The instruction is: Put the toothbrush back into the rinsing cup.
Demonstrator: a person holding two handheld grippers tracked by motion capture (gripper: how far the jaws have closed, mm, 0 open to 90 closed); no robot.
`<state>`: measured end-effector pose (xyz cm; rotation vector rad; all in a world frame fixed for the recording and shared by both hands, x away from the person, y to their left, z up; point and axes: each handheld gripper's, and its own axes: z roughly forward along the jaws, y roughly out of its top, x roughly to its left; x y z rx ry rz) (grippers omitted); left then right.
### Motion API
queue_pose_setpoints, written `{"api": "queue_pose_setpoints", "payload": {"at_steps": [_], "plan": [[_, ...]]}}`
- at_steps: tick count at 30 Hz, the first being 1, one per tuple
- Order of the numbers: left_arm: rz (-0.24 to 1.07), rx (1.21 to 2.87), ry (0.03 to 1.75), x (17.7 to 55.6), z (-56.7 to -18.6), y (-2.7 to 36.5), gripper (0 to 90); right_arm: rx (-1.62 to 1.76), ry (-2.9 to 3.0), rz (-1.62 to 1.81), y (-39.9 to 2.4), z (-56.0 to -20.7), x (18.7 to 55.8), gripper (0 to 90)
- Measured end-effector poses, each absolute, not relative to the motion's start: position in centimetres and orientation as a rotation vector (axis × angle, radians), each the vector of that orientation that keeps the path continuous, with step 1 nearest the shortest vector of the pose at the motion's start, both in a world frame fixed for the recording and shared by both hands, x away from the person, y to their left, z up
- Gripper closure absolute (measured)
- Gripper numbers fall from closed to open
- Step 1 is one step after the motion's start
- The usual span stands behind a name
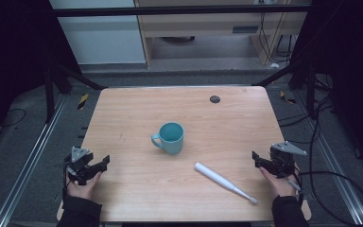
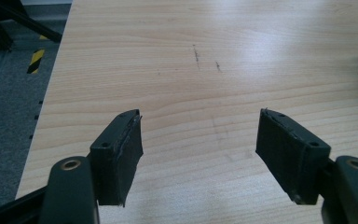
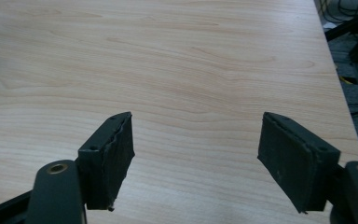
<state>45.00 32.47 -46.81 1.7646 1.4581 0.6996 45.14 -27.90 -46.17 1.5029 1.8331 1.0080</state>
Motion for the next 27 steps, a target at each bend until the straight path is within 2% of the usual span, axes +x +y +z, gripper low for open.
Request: {"api": "queue_pose_setpoints", "payload": {"at_steps": [7, 11, 24, 25, 26, 27], "plan": [[0.672, 1.789, 1.450, 44.9, -46.8, 32.4, 34.5, 1.457, 1.916, 1.042, -26.7, -45.4, 44.4, 32.5], [0.668, 1.804, 1.444, 44.8, -46.8, 32.3, 35.7, 1.420, 1.983, 1.052, -25.7, -45.0, 43.7, 38.8], [0.652, 1.837, 1.431, 44.6, -46.8, 31.9, 41.2, 1.345, 2.155, 1.070, -23.4, -44.3, 42.1, 69.8], [0.652, 1.837, 1.431, 44.6, -46.8, 31.9, 41.2, 1.345, 2.155, 1.070, -23.4, -44.3, 42.1, 69.8], [0.653, 1.839, 1.427, 44.6, -46.7, 31.8, 41.3, 1.330, 2.180, 1.078, -23.1, -44.3, 41.8, 74.3], [0.653, 1.839, 1.427, 44.6, -46.7, 31.8, 41.3, 1.330, 2.180, 1.078, -23.1, -44.3, 41.8, 74.3]]}}
